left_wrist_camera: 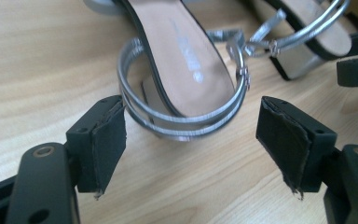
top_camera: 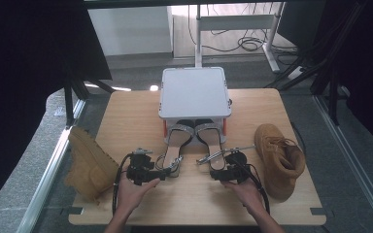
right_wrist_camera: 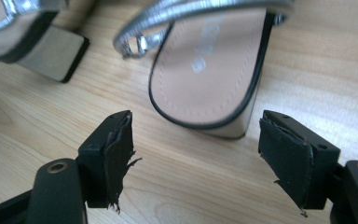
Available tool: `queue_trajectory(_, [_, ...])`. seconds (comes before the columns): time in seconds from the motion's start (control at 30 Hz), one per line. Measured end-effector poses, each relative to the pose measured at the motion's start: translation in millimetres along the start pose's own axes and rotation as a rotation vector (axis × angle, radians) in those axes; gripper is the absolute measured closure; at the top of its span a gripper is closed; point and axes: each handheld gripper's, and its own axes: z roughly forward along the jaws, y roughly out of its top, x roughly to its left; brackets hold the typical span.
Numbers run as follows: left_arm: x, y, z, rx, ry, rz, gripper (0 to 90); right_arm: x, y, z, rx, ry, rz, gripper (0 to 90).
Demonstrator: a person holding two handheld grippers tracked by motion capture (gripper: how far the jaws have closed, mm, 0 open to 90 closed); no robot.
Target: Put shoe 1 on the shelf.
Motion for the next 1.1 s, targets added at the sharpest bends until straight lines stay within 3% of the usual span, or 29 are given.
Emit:
queue_trajectory(0.17, [-2.0, -6.6, 11.2, 0.022, 0.026, 0.01, 24.0, -1.4, -7.5, 4.1, -0.008, -0.01, -0.012, 26.4])
queue_trajectory(0.43, [-13.5, -4.5, 37.4, 0.046, 0.102, 0.042, 23.5, 4.8, -7.5, 18.0, -0.048, -0.068, -0.034, 24.2])
queue_trajectory(0.6, [-17.4, 1.5, 48.7, 0.027, 0.145, 0.033, 27.1, 8.6, -6.4, 23.9, -0.06, -0.08, -0.044, 24.1])
queue_trajectory(0.73, [-16.4, 4.1, 53.9, 0.024, 0.135, 0.008, 29.2, 9.7, -3.5, 26.6, -0.066, -0.092, -0.045, 24.4])
queue_trajectory(0.8, [-15.1, 4.7, 55.3, 0.013, 0.119, -0.001, 30.9, 9.4, -2.2, 28.2, -0.067, -0.101, -0.04, 25.3])
queue_trajectory(0.9, [-15.1, 5.3, 57.0, -0.01, 0.132, 0.002, 33.9, 8.1, -0.9, 30.1, -0.07, -0.101, -0.026, 27.9])
queue_trajectory(1.0, [-13.0, 6.1, 56.4, -0.048, 0.155, -0.014, 36.8, 7.2, -0.7, 30.3, -0.076, -0.1, -0.021, 30.7])
queue_trajectory(1.1, [-8.7, 8.0, 54.2, -0.088, 0.147, -0.049, 38.7, 7.2, -0.8, 30.0, -0.076, -0.09, -0.018, 32.0])
